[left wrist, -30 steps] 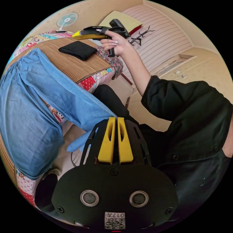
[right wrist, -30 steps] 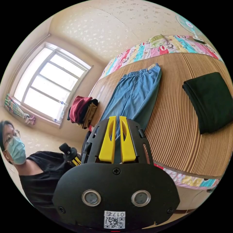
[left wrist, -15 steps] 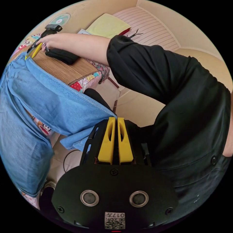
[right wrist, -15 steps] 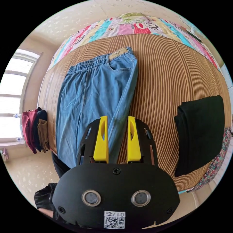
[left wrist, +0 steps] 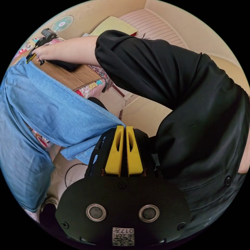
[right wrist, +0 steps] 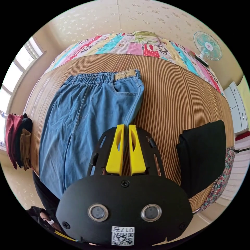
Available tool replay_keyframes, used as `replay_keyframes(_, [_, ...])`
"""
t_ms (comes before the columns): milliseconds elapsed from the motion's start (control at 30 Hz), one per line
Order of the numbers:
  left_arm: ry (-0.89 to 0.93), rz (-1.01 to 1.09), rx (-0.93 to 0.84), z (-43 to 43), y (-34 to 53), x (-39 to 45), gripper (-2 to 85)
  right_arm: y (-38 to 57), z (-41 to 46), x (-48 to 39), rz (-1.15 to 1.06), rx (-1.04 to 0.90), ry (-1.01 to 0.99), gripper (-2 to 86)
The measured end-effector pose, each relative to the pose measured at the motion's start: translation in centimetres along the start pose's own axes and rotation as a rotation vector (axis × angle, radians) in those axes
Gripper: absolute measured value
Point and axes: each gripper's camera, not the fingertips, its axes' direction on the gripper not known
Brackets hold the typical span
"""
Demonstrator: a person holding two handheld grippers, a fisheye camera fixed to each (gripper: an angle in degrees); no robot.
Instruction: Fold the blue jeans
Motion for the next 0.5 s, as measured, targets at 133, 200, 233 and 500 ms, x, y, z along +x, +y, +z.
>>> replay_keyframes(133, [0.005, -0.024, 0.053, -1.8, 1.6, -0.4, -0.9, 1.0, -2.6, -2.1, 0.011, 0.171, -0.019, 2.4])
replay_keyframes(200, [0.019, -0.045, 0.079, -2.8, 2.8, -0.8, -0.9, 1.2, -3.6, -3.8, 0.004, 0.240, -0.035, 2.3])
replay_keyframes(233, [0.029, -0.070, 0.099, -3.5, 3.7, -1.3, -0.9, 1.3, -4.2, -5.4, -0.009, 0.282, -0.041, 2.3])
replay_keyframes(500, [-0.026, -0.211, 0.234, -9.3, 11.3, -2.1, -0.9, 0.0, -6.5, -18.0, -0.108, 0.423, -0.083, 1.9])
